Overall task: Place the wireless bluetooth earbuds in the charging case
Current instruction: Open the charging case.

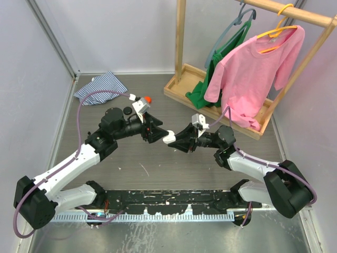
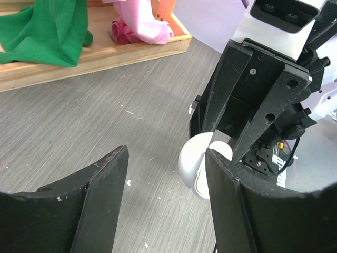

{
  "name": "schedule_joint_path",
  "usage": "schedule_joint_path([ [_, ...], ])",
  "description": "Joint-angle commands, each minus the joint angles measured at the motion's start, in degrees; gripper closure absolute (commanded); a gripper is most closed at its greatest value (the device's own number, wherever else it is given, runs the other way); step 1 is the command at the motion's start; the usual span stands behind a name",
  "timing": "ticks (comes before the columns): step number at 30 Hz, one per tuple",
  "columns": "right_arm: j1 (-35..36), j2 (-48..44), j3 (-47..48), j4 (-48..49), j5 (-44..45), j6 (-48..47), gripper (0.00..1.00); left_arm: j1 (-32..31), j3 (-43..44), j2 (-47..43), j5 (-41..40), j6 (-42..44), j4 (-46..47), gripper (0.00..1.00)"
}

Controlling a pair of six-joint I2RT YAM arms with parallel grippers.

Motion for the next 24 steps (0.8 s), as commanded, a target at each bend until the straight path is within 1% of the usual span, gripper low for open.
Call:
schedule_joint_path([
  [1, 0.3, -1.8, -0.6, 3.7, 2.5, -1.4, 0.99, 0.1, 3.0, -1.7, -2.7, -0.7, -0.4, 0.38],
  [6, 0.3, -2.8, -2.0, 1.9, 6.2, -3.4, 0.99, 0.1, 4.0, -3.5, -10.1, -1.4, -6.4, 0.32],
  [11, 0.3, -5.2, -5.7, 2.2, 10.7, -4.9, 0.99, 0.2, 3.0, -4.6, -22.0, -3.6, -13.1, 0.3],
  [15, 0.3, -6.5, -6.8, 0.7, 13.9, -6.7, 0.99, 0.6, 2.5, -4.1, -32.0, -5.3, -18.8, 0.29],
  [19, 0.2, -6.3, -7.9, 2.1, 16.2, -6.6, 0.99, 3.1, 2.0, -3.3, -37.0, -7.8, -22.7, 0.29],
  [24, 0.3, -5.2, -8.5, 3.9, 17.0, -6.0, 0.99, 9.1, 1.0, -1.2, -39.2, -10.7, -27.3, 0.3],
])
